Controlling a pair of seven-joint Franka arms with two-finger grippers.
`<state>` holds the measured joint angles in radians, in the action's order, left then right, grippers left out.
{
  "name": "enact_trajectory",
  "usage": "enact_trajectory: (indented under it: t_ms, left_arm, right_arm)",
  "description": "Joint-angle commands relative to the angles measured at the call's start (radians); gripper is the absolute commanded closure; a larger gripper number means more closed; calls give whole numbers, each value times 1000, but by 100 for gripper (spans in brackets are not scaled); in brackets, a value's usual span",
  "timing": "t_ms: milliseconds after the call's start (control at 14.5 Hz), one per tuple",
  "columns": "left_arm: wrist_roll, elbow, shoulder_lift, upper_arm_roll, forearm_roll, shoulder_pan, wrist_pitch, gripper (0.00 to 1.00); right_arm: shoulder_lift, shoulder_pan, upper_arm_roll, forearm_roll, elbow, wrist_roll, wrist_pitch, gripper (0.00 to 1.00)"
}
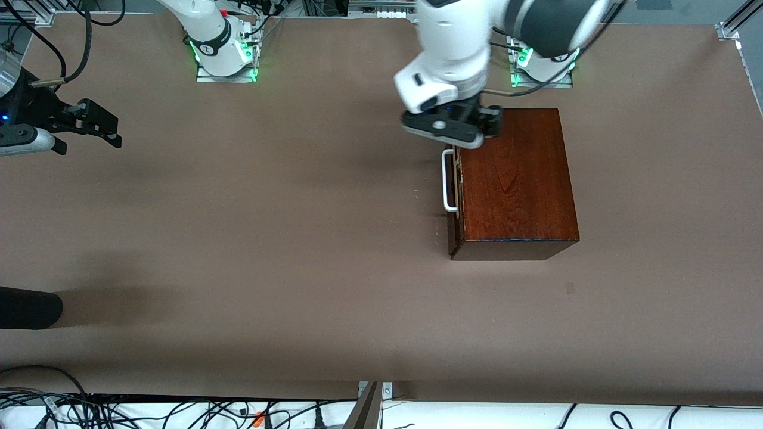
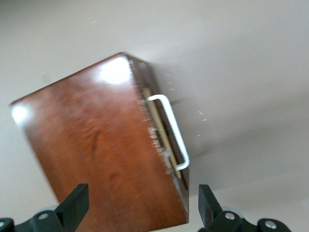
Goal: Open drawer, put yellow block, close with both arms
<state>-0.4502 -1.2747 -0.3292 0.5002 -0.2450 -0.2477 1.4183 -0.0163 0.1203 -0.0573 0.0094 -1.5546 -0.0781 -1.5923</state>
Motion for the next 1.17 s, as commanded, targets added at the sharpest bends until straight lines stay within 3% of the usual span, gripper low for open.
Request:
enact_trajectory:
  t_ms: [0, 138, 275, 413, 550, 825, 1101]
  left_arm:
    - [-33, -20, 90, 1, 87, 126, -28, 0]
    - [-21, -26, 142, -15, 96, 165, -112, 0]
    - [22, -46, 201, -151, 174, 159, -128, 0]
    - [207, -84, 237, -302, 245, 153, -113, 0]
    - [293, -133, 269, -389, 279, 151, -75, 0]
    - [411, -412, 430, -483, 280, 134, 135, 0]
    - [484, -407, 432, -537, 280, 123, 148, 0]
  right_arm:
    - [-8, -7, 5, -11, 25, 7, 18, 0]
    - [-8, -7, 5, -11, 25, 7, 18, 0]
    - [-8, -7, 5, -11, 25, 7, 18, 0]
    - [-8, -7, 5, -11, 25, 7, 18, 0]
    - [-8, -7, 5, -11, 25, 7, 18, 0]
    - [-8, -7, 5, -11, 25, 7, 18, 0]
    - [-8, -7, 5, -11, 25, 7, 18, 0]
